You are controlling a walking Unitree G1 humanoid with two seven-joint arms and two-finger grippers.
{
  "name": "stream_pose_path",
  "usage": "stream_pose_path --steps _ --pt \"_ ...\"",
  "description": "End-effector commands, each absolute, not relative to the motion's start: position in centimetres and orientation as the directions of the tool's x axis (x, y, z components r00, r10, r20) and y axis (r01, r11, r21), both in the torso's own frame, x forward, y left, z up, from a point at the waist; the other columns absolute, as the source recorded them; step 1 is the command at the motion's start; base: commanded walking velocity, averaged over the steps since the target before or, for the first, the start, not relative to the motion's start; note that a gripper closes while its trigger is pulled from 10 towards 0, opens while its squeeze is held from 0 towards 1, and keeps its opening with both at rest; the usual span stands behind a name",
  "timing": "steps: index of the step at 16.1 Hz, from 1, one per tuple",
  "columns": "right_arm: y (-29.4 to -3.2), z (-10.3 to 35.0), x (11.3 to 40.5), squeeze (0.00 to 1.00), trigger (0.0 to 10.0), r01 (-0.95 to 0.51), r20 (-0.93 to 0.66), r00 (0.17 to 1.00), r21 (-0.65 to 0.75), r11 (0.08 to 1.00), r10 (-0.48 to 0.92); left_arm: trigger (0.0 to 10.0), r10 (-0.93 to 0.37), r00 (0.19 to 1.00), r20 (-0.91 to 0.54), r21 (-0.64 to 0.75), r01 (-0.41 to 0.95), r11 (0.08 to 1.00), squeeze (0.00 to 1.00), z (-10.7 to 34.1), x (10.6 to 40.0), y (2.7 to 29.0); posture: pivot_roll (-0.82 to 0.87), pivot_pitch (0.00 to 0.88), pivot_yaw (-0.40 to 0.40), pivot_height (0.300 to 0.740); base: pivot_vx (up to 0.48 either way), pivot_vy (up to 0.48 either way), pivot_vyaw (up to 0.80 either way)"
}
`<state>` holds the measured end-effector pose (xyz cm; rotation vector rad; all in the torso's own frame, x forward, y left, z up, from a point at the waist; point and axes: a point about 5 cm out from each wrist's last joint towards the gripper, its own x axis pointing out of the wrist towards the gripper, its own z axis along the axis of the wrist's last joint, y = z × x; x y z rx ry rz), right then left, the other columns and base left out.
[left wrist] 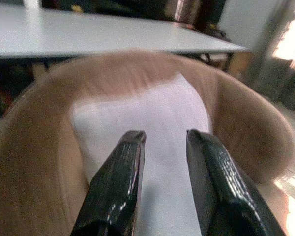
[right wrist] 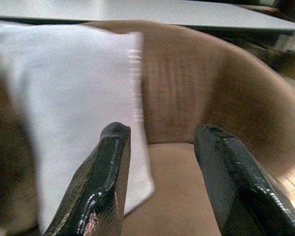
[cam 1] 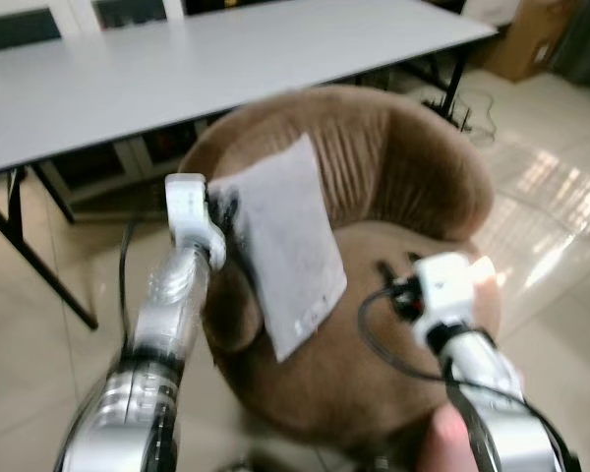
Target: Move the pillow to the sofa from floor
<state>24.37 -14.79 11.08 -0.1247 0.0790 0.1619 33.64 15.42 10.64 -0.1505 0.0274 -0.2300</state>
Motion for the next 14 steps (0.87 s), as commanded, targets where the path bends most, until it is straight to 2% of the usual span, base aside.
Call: stream_pose_path --steps 1,2,5,7,14 --pt "-15.1 11.1 24.3 0.00 10.0 -0.115 -0.076 0.991 -0.106 0.988 0.107 10.0 -0.250 0.967 0.058 -0.066 0.253 0.965 0.00 12.2 32.1 15.5 -0.08 0.020 0.050 0.740 0.000 0.000 0.00" --pt "-15.0 11.0 24.3 0.00 10.0 -0.110 -0.080 0.992 -0.100 0.989 0.102 10.0 -0.263 0.963 0.057 0.007 0.263 0.965 0.00 12.0 30.6 15.7 -0.07 0.006 0.041 0.740 0.000 0.000 0.00" --pt "-14.9 11.1 25.0 0.00 10.0 -0.095 -0.072 0.993 -0.063 0.993 0.091 10.0 -0.296 0.954 0.039 0.051 0.294 0.954 0.00 11.7 29.8 15.3 -0.04 0.000 0.024 0.740 0.000 0.000 0.00" --pt "-14.1 10.8 25.4 0.00 10.0 -0.115 -0.090 0.990 -0.061 0.991 0.109 10.0 -0.317 0.948 -0.036 0.057 0.318 0.946 0.00 11.1 29.2 14.7 -0.04 0.000 0.025 0.740 0.000 0.000 0.00" --pt "-14.0 9.7 25.9 0.00 10.0 -0.113 -0.134 0.985 -0.054 0.992 0.105 10.0 -0.278 0.957 -0.084 0.049 0.283 0.958 0.00 10.8 28.3 15.0 -0.03 0.000 0.023 0.740 -0.275 0.000 0.00"
